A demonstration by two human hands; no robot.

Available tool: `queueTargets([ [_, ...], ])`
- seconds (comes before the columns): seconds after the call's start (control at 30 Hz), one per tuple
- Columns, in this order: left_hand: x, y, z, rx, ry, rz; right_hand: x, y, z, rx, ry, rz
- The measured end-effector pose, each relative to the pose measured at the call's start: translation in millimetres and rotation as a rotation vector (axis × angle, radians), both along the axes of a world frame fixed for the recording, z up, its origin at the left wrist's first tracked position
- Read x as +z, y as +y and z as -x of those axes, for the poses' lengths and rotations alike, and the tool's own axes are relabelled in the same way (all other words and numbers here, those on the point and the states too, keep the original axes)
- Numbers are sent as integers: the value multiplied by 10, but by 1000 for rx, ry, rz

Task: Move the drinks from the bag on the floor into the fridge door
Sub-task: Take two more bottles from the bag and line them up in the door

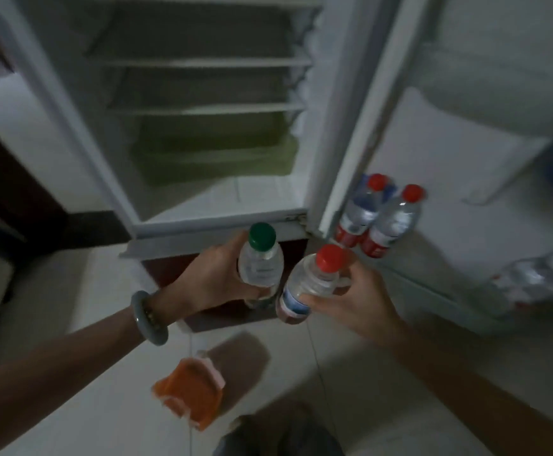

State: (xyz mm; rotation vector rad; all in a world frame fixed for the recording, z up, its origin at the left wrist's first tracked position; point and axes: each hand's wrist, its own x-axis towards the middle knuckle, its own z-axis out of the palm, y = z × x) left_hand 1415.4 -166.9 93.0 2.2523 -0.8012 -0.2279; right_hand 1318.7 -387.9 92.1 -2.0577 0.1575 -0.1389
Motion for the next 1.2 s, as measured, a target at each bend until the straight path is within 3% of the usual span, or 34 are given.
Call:
queueTargets([
  [0.2,248,-1127,-173,-132,-9,153,304,-812,362,-338,-88,-22],
  [0.47,320,-2354,-155,-260,-40,188,434,-1740,515,-503,-165,16],
  [0.77,-61,-3101,-146,-183,-129,172,57,-2374,396,-550,-142,68],
  [0.9,-81,-3218,-53,-219,-150,185,-211,-2497,301,-557,-193,197],
  [1.1,-294,-3342,-97,-212,-30,100,-340,-2475,129,-532,-215,457],
  [1.2,-468,-3387,-164,-174,-17,48,-402,-2469,103,-526,-172,345],
])
